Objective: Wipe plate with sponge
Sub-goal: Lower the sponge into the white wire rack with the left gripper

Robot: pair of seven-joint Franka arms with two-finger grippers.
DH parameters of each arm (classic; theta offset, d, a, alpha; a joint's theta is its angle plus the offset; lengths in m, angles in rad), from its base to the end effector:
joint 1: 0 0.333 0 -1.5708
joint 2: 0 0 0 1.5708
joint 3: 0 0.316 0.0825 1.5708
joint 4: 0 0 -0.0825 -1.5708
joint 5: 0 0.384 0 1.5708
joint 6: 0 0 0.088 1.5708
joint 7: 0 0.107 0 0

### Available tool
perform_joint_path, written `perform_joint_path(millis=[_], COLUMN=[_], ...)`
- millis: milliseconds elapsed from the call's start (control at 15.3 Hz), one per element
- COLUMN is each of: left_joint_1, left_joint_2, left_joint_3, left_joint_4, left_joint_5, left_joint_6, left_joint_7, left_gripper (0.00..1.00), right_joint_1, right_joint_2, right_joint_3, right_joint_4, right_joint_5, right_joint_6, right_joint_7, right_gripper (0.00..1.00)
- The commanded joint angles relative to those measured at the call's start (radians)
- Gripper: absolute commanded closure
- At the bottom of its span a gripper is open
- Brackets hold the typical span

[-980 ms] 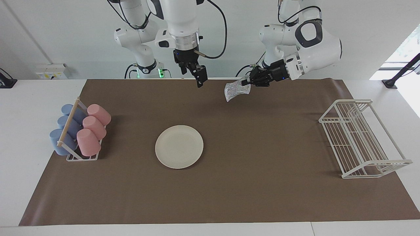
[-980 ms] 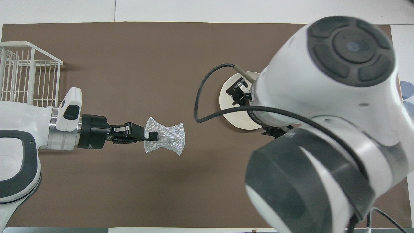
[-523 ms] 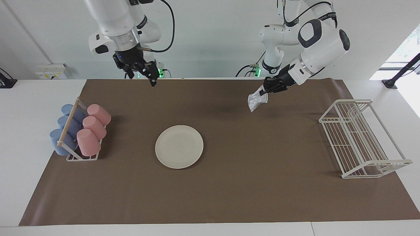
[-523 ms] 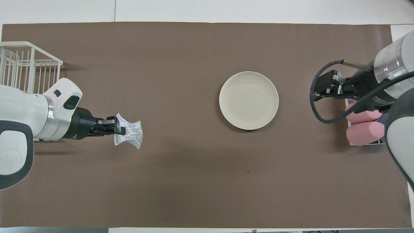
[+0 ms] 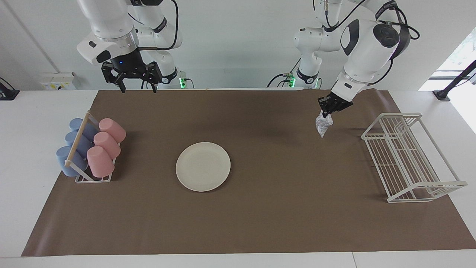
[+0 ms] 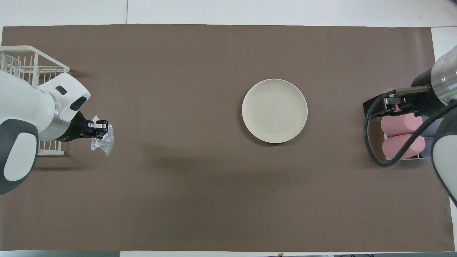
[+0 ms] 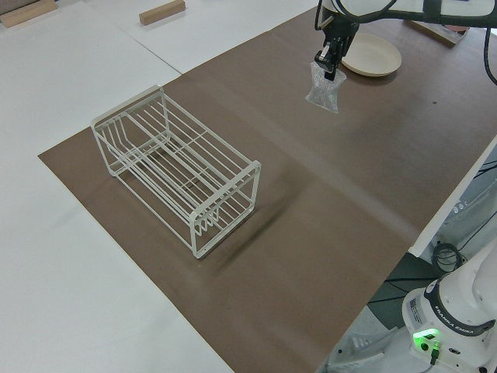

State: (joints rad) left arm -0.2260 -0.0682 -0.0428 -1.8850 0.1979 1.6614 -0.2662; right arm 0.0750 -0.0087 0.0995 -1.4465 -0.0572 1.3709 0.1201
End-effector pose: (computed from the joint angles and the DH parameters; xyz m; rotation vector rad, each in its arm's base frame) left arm 0.5104 -0.1210 0.5229 -2.9056 0.0518 0.1419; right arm 0.5232 0.0854 0.6699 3.0731 0.0690 -0.0889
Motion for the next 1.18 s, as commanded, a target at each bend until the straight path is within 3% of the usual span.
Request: perform_joint_path(millis=[0,131,392,588,849,1111], left_joint_1=[-0.084,-0.124,-0.15,-0.145,-0.115,-0.053], left_joint_2=[0.106,0.152,0.205,0.292,0.418,0.433], left_joint_3=[0.001,0.001,0.001,0.003,0.008,0.004], left_joint_4=[0.136,0.162,0.141,0.11,0.115,0.103], left_joint_5=[0.19,0.347,0.653,0.871,0.988,1.005], left_joint_6=[-0.151,-0.239,-0.302,-0.354,-0.341,-0.249], left_joint_7=[-0.099,-0.128,-0.145,-0.148,-0.218,-0.22], left_gripper=[1.0,1.0,1.0,1.0,1.0,1.0], right_joint_1=[-0.059,-0.081,-0.077,-0.092,-0.092,-0.106], right_joint_2=[-0.059,-0.074,-0.07,-0.016,-0.02,-0.019], right_joint_3=[0.008,-0.032,-0.073,-0.09,-0.113,-0.113], right_joint_4=[-0.09,-0.129,-0.13,-0.098,-0.103,-0.112], right_joint_5=[-0.015,-0.012,-0.007,0.013,0.005,0.004], right_joint_6=[0.031,0.089,0.094,0.088,0.076,0.1], right_joint_7=[-0.057,-0.138,-0.154,-0.155,-0.155,-0.197], right_gripper=[0.0,0.0,0.0,0.0,0.0,0.0])
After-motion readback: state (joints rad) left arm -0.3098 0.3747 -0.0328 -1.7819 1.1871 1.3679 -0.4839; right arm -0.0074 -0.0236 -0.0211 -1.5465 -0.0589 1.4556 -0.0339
